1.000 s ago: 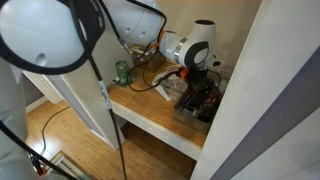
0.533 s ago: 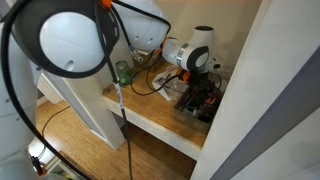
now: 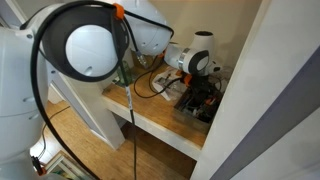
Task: Remove the black object from the box
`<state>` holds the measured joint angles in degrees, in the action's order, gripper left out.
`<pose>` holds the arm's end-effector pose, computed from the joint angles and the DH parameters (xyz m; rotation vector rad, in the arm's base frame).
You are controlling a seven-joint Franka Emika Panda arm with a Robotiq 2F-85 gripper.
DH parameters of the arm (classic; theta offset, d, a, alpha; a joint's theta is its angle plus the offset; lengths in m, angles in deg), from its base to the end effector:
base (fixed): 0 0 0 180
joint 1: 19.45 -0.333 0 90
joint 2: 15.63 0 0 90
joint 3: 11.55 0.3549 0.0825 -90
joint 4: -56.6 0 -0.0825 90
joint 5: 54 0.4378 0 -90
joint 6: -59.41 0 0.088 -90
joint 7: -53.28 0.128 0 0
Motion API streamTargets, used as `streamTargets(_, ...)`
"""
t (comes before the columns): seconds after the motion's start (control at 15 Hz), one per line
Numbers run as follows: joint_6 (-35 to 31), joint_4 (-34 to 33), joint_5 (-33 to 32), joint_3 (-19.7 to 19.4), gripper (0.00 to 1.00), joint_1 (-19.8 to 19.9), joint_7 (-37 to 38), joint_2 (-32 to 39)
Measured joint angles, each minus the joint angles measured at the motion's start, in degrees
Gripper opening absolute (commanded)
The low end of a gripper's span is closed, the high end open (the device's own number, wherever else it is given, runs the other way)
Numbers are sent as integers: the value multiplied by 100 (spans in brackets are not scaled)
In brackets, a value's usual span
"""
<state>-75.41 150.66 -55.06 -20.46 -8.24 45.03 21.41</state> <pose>0.7185 -0.2496 0.2239 3.0110 -0.2418 0.0660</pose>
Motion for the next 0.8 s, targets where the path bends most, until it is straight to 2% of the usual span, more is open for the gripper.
streamTargets(0.53,1,-282,-273,-27,98,0,10,359)
streamTargets(0.6,1,-310,-303,-29,74,0,12,395)
streamTargets(0.67,1,-338,-334,-30,74,0,14,429)
streamTargets(0.8,1,-382,-383,-32,62,-1,15,486)
